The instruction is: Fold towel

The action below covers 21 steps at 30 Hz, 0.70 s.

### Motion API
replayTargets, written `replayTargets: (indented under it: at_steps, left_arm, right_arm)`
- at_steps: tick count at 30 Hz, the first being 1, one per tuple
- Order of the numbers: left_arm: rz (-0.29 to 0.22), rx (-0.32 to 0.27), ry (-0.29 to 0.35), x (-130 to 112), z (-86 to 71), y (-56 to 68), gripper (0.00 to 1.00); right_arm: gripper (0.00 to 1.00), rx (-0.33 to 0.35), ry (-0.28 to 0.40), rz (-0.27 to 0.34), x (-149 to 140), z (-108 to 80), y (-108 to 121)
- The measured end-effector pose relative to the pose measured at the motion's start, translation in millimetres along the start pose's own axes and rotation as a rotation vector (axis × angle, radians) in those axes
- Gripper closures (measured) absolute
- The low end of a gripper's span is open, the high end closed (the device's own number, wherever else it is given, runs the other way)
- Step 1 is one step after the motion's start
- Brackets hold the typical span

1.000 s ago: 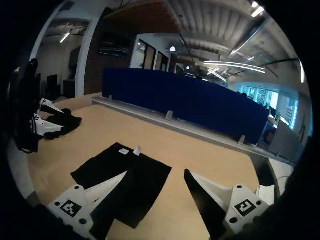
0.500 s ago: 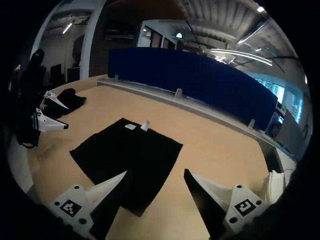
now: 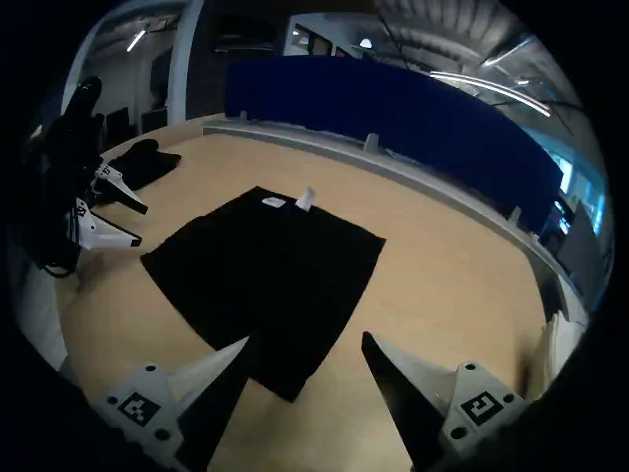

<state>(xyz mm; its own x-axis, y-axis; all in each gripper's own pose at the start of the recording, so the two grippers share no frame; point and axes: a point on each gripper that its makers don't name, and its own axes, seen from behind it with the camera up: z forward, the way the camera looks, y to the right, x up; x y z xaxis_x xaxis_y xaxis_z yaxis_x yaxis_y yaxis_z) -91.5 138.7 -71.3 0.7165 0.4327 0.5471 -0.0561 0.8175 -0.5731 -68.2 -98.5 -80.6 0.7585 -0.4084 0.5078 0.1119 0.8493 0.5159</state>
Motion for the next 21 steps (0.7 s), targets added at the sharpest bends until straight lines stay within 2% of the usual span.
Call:
replayTargets:
  at_steps: [8, 12, 21]
  left_arm:
    - [-0.013, -0.048, -0.085, -23, 13.6, 14.3, 0.08]
    - [-0.014, -0.057, -0.095, -24, 17.5, 17.0, 0.08]
    - [0.026, -0.072, -0.117, -26, 18.5, 19.8, 0.08]
  right_arm:
    - [0.0, 0.019, -0.06, 0.009, -27, 5.0, -8]
    - [0.0, 0.032, -0.081, 0.009, -36, 5.2, -10]
    - [0.01, 0.042, -0.116, 0.024, -51, 7.2, -8]
